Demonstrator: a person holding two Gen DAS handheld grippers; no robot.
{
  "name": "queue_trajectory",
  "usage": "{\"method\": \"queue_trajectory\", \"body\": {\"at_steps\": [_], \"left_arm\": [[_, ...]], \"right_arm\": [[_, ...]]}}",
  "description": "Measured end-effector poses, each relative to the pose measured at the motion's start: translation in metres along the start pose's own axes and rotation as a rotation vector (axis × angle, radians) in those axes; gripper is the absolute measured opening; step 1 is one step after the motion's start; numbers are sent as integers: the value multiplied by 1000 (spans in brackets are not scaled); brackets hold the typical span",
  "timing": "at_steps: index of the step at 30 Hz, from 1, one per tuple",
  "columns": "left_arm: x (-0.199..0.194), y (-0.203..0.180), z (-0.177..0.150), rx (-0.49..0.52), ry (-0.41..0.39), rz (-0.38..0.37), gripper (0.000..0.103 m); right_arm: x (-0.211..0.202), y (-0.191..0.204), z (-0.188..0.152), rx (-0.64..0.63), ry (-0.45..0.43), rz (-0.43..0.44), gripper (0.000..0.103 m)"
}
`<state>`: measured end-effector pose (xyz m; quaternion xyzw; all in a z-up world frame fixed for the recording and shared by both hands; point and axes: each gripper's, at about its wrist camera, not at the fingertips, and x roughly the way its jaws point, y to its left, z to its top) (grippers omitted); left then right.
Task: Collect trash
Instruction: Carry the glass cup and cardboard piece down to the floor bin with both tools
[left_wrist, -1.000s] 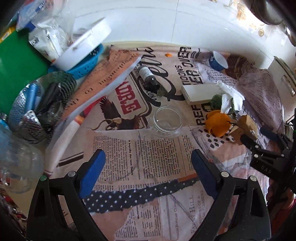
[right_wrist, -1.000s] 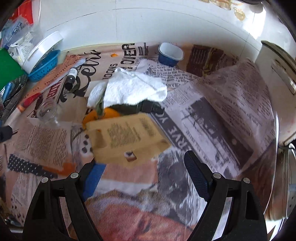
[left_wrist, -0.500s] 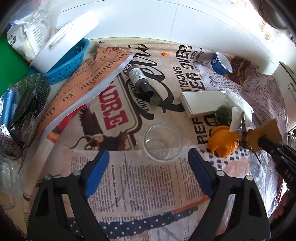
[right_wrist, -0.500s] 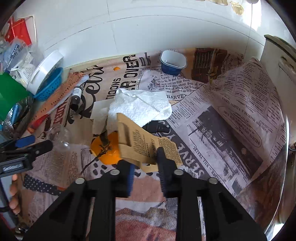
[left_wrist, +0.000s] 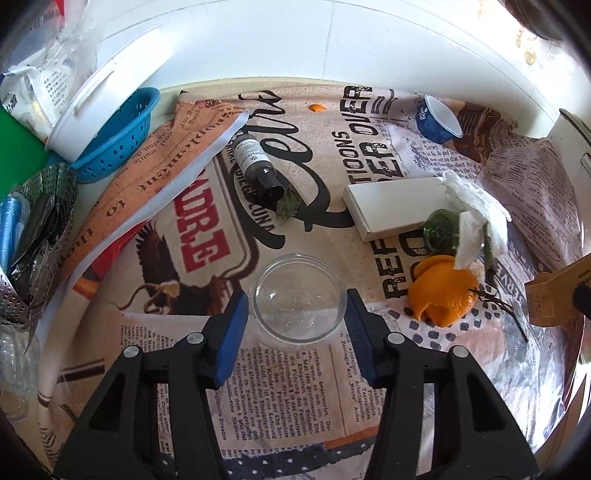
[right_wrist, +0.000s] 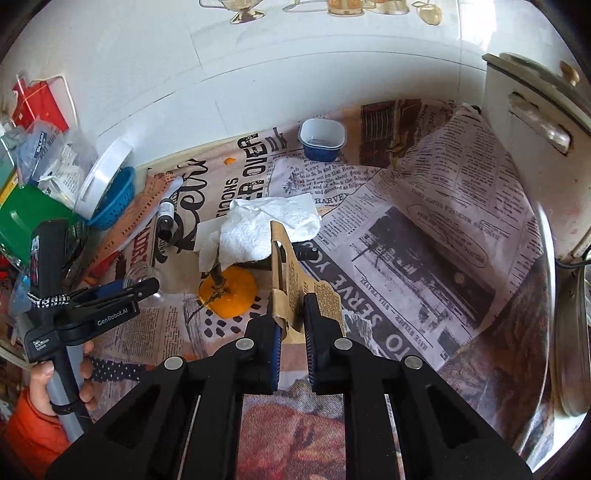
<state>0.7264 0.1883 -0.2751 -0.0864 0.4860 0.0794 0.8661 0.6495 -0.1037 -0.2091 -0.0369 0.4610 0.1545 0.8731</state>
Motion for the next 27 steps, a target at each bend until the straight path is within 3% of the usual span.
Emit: {"method": "queue_trajectory", "body": {"at_steps": [6,14,27], "left_arm": [[-35,-17,-4,-12,-42,-12,51],[-122,-51,-27,-35,-167,-8,51],[-235,-72,-88,-11,-290,-40,51]], "right_arm": [[-27,-10,-3,2,-34,26,10],[-91,-21,-8,-44,-129,107,10],[-180,16,-44,-138,-243,144,10]]}}
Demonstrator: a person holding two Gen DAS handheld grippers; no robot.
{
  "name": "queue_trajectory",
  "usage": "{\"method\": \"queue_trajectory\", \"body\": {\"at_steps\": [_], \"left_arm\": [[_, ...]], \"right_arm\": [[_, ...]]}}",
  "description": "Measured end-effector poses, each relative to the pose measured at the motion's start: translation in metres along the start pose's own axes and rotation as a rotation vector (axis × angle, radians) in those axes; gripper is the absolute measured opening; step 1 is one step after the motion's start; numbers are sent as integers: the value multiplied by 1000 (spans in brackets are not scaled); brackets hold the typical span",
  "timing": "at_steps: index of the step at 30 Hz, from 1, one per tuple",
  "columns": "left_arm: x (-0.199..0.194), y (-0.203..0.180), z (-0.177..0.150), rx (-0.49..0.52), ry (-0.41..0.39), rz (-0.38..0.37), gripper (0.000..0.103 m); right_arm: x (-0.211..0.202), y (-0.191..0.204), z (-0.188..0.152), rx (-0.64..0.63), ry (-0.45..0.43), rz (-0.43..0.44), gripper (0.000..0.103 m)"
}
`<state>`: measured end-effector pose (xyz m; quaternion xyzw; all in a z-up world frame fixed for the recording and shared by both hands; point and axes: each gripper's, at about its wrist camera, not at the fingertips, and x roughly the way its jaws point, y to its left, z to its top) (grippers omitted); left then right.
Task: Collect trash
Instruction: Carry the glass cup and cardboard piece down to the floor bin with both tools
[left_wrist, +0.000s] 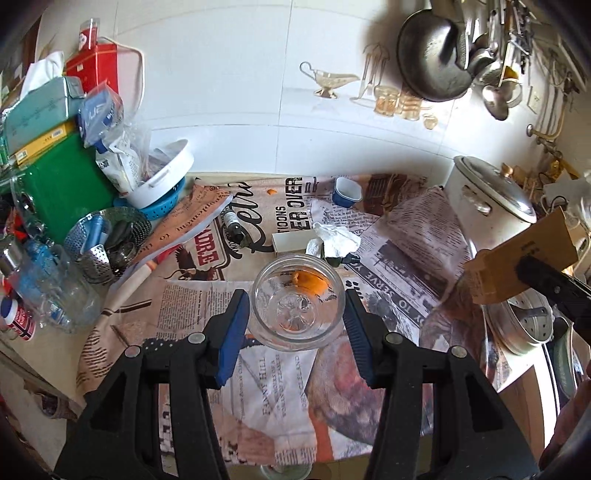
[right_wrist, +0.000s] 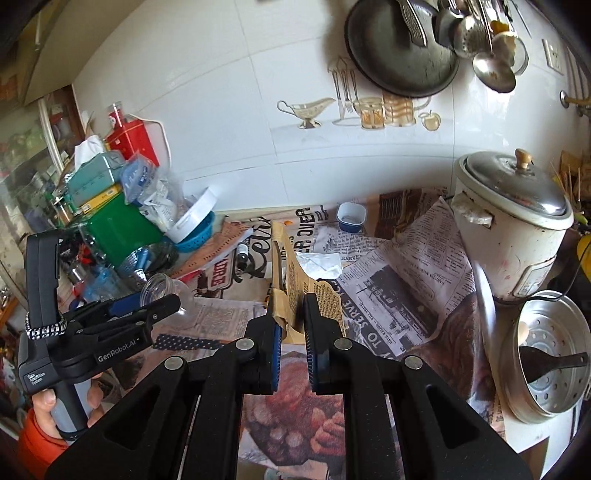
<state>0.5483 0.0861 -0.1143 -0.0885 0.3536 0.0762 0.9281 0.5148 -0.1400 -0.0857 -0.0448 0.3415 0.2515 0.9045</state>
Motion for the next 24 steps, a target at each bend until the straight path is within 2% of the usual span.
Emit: {"method": "queue_trajectory", "body": {"at_steps": [7,17,24], "left_arm": [[-44,22,-34,30,-22,-51,51],[-112,77,-103,104,-9,-134,51],[-136,96,-146,121,52,-164,51]], "right_arm": [[-27,42,-28,31,-21,-46,10],[-56,123,-97,119,-25,-115,10],[-68,158,-136,163,37,-120,10]]}}
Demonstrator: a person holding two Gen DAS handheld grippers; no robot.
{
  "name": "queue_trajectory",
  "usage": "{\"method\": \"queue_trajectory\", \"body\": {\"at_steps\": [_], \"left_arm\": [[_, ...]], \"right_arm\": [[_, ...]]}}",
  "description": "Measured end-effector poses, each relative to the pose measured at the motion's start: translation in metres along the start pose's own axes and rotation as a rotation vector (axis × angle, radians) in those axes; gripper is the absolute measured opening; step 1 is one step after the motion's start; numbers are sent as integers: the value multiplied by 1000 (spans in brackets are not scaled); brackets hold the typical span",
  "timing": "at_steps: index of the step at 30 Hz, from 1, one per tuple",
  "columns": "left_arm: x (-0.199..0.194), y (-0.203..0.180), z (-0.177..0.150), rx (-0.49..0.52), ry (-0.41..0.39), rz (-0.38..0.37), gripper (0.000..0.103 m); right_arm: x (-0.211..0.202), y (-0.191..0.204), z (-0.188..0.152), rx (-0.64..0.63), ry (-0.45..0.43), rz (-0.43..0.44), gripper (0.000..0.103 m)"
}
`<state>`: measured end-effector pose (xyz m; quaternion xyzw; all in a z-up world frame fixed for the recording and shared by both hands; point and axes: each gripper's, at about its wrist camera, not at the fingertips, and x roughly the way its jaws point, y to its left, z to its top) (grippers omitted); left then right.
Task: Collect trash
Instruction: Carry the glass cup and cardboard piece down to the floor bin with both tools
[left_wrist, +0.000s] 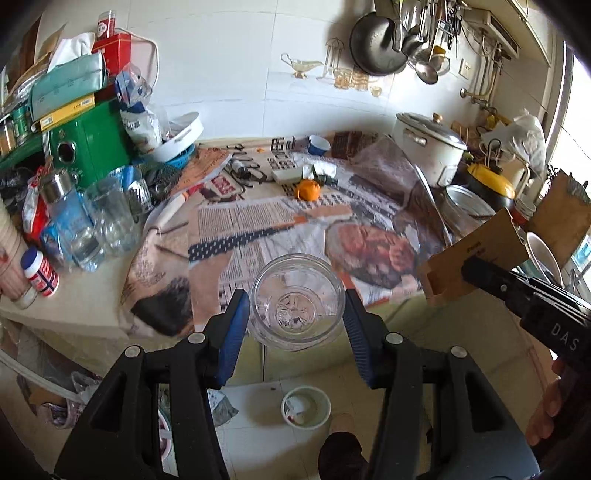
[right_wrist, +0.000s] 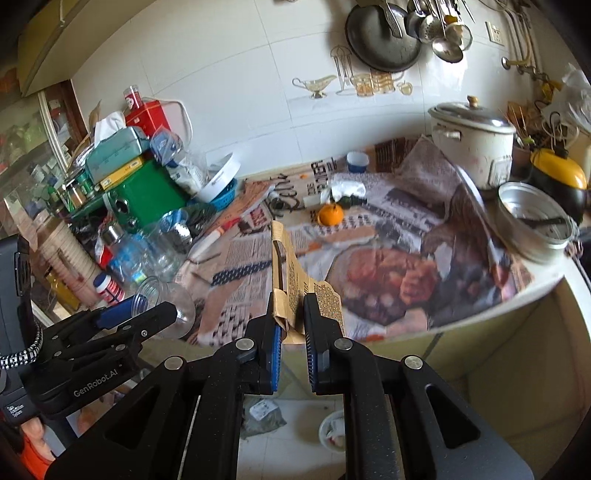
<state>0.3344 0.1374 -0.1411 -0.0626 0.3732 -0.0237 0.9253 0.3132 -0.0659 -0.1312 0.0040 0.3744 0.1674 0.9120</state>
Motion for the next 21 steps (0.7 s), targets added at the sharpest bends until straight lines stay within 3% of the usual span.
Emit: {"method": "queue_trajectory", "body": {"at_steps": [9,21], "left_arm": [[22,-3,-60,-43,133,-9,51],[126,-14,-171,-146,329,70,51]], "right_arm": [[16,-11,-58,23,163,-13,11],[99,-80,-152,37,397,-7,11]]}}
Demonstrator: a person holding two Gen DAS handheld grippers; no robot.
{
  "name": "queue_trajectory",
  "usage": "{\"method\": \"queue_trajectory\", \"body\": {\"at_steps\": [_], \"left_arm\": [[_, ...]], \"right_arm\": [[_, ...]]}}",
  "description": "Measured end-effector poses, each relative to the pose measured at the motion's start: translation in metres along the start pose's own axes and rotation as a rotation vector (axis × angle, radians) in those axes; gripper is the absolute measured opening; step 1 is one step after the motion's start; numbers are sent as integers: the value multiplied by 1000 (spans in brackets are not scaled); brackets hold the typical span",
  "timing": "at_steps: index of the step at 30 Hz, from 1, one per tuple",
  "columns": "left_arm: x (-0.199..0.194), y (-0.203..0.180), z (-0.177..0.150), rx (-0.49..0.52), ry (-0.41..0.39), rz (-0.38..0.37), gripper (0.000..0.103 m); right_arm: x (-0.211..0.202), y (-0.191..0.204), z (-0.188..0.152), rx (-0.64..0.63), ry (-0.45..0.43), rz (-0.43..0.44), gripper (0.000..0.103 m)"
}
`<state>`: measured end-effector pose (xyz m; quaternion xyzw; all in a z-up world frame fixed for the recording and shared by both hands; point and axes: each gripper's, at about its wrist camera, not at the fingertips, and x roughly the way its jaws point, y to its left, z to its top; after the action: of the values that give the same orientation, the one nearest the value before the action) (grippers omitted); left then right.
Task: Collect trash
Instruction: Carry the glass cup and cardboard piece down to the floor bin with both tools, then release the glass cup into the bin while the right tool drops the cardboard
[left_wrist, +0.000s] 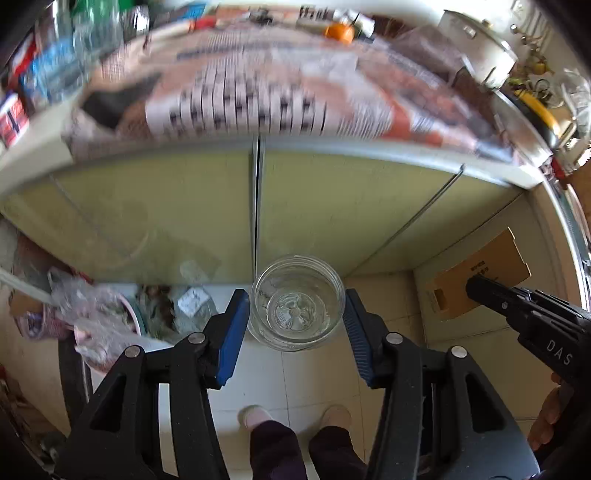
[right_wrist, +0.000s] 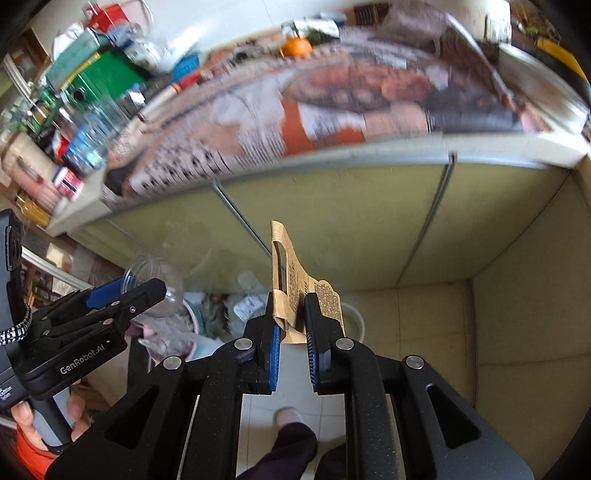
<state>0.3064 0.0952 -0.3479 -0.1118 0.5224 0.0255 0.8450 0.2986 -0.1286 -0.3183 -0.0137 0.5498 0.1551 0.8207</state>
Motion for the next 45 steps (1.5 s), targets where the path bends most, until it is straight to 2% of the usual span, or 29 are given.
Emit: {"method": "queue_trajectory", "body": {"at_steps": [5,10,17,20,21,24,29,35,40,45], "left_arm": [[68,7,-39,-66,81,22,51],[129,20,-66,-103,116,41,51],[204,42,-87,-153,138,48,51],[231,46,-92,-162,148,48,51],[239,48,-93,-165,151,48,51],[258,46,-94,-168,158,44,51],[286,38,-93,-169,192,1,51],[300,10,-85,-122,229,-54,52],[295,-8,-81,-85,257,-58,56],[267,-14,-72,-62,244,-49,56]], "right_arm": [[65,-23,-21,-28,84,-3,12],[137,-38,-34,-52,139,13,14],[229,-51,-51,-41,233,29,26],[250,-56,-53,-19,251,31,32],[256,-58,-54,-21,257,31,37],[264,-63,-56,-26,255,17,44],[262,-79,-54,-28,240,-13,44],[256,-99,-49,13,213,-27,44],[241,-102,-41,38,184,-35,44],[215,-97,-32,49,159,-30,44]]}}
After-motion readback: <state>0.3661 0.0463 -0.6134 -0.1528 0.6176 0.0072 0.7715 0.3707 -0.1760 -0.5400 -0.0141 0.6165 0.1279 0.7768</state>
